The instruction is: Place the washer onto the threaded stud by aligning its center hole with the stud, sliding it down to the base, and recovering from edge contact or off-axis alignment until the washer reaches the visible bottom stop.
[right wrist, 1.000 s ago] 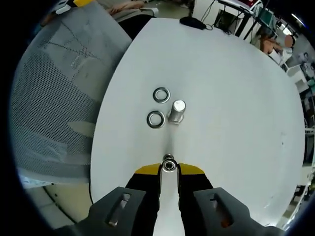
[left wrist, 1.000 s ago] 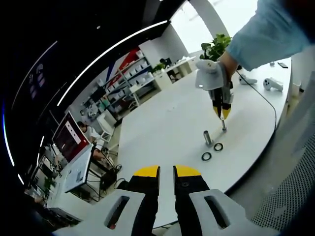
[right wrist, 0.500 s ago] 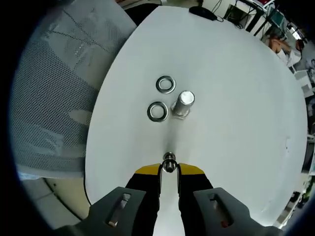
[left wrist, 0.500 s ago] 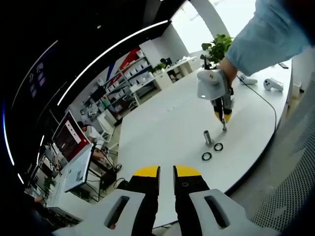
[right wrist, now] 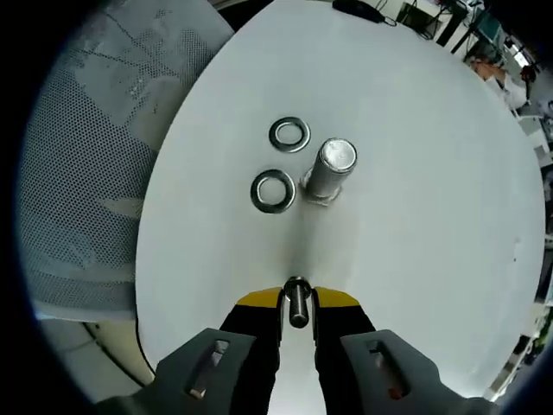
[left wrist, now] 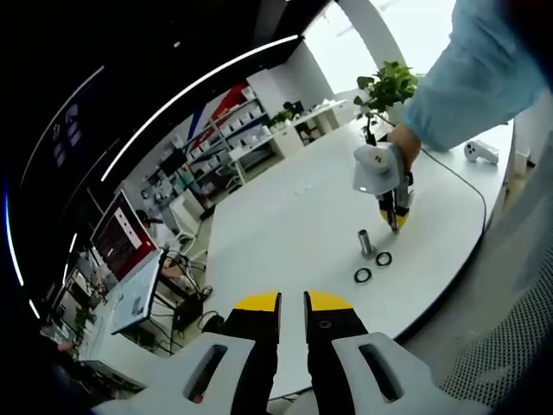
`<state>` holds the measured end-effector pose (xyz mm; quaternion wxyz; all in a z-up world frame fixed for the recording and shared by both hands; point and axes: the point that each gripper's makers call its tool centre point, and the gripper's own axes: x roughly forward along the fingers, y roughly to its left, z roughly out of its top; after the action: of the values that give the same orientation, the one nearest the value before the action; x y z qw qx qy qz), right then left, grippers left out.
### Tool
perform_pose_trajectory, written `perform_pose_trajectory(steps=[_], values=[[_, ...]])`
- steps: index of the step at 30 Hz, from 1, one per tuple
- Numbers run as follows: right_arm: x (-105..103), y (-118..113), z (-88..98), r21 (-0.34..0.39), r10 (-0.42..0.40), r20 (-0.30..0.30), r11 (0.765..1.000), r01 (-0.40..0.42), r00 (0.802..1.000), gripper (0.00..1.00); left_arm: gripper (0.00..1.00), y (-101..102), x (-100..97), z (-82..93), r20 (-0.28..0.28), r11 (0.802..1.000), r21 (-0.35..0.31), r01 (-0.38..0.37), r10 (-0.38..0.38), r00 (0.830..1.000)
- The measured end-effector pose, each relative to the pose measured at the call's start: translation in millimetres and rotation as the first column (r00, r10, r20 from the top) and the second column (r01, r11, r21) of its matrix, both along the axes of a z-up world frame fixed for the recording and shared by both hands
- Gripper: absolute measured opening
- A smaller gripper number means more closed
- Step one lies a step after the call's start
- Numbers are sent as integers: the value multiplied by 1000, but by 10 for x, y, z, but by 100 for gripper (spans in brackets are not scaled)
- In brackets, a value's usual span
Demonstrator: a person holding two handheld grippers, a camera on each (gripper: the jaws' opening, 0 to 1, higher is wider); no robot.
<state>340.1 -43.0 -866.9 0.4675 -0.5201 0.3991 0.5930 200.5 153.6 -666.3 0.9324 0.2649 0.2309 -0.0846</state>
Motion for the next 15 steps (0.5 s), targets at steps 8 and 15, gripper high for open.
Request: perform_pose_trajectory(steps=[8, 15], values=[[-18, 154, 267, 142, -136, 36, 981, 129, 990, 25, 8, -91, -9, 11, 8, 999, 8, 37, -37, 999], [-402, 186, 463, 139, -70, 37, 988, 64, 997, 25, 8, -329, -71, -8, -6, 988, 29, 150, -149, 989]])
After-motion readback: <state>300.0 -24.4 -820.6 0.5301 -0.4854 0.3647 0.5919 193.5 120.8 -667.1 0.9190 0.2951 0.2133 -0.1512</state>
